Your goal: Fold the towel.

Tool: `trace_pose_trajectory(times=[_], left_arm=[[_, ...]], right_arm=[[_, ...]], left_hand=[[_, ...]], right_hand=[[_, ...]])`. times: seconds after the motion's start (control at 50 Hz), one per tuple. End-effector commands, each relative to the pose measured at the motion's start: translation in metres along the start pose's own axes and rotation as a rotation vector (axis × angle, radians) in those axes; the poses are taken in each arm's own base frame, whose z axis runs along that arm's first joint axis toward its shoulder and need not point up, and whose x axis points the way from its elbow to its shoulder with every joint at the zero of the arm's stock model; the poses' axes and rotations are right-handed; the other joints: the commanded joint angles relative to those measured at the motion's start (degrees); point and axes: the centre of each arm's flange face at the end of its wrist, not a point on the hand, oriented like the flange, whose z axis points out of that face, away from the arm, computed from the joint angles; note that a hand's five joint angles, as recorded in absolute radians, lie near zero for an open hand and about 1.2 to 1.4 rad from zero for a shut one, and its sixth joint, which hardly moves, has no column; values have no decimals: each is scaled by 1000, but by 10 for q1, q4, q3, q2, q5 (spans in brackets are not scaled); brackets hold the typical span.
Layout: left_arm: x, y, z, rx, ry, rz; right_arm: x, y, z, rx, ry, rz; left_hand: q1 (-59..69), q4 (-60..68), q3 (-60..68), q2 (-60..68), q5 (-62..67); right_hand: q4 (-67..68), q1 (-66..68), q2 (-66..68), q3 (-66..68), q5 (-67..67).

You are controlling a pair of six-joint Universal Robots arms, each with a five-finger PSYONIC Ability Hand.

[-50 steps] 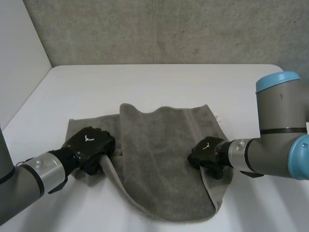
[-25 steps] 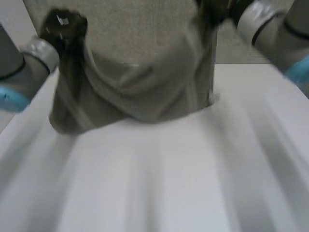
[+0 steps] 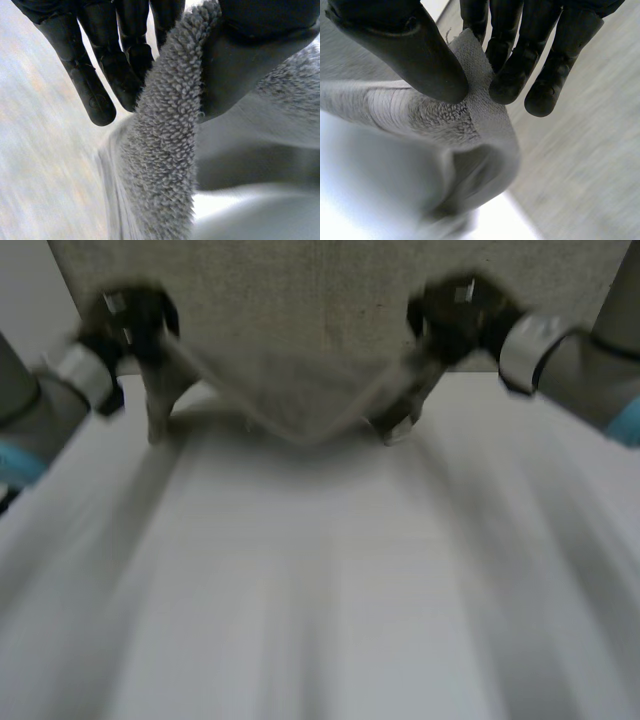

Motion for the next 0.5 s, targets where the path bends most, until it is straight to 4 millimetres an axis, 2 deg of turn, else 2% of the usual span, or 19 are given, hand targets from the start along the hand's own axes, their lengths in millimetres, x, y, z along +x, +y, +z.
trace_pose_trajectory(times=[0.02,0.06,0.08,0.12,0.14,0.18,0.22,0.24,0.28,0.3,0.34,0.4,0.44,0.46,0.5], left_arm=[[23,89,-71,-319,147,139],[34,99,-94,-376,183,206],[34,99,-94,-376,183,206],[43,105,-113,-418,210,242],[43,105,-113,-418,210,242],[47,105,-121,-427,217,250],[53,103,-134,-442,223,243],[53,103,-134,-442,223,243],[58,104,-146,-462,230,234],[58,104,-146,-462,230,234],[62,104,-153,-470,233,230],[62,97,-153,-452,227,238],[56,79,-148,-392,196,245],[56,79,-148,-391,196,245],[44,62,-140,-331,148,233]], right_arm=[[-34,74,-28,-285,-164,-55],[-45,67,-46,-290,-205,-32],[-45,67,-46,-290,-206,-32],[-49,48,-65,-244,-218,-40],[-49,48,-65,-244,-218,-40],[-47,40,-78,-210,-188,-61],[-41,41,-83,-204,-157,-72],[-41,41,-83,-204,-156,-72],[-27,48,-93,-218,-86,-83],[-27,48,-93,-218,-86,-83],[-17,58,-104,-255,-40,-79],[-15,67,-108,-283,-29,-64],[-12,83,-116,-329,-25,-27],[-12,83,-116,-329,-25,-27],[-16,96,-123,-367,-33,-10]], left_hand=[[78,20,31,33,64],[75,17,28,30,61],[75,17,28,30,61],[58,0,11,13,44],[58,0,11,13,44],[44,-13,-3,-1,31],[2,-55,-44,-42,-11],[2,-55,-45,-43,-11],[-110,-167,-157,-155,-123],[-110,-168,-157,-155,-124],[-378,-436,-425,-423,-392],[-408,-466,-455,-453,-422],[-420,-477,-467,-465,-434],[-420,-478,-467,-465,-434],[-450,-508,-497,-495,-464]], right_hand=[[36,43,53,36,36],[36,43,53,36,36],[36,43,53,36,36],[36,43,53,36,36],[36,43,53,36,36],[36,43,53,36,36],[36,43,53,36,36],[36,43,53,36,36],[36,43,53,36,36],[36,43,53,36,36],[36,43,53,36,36],[36,43,53,36,36],[36,43,53,36,36],[36,43,53,36,36],[36,43,53,36,36]])
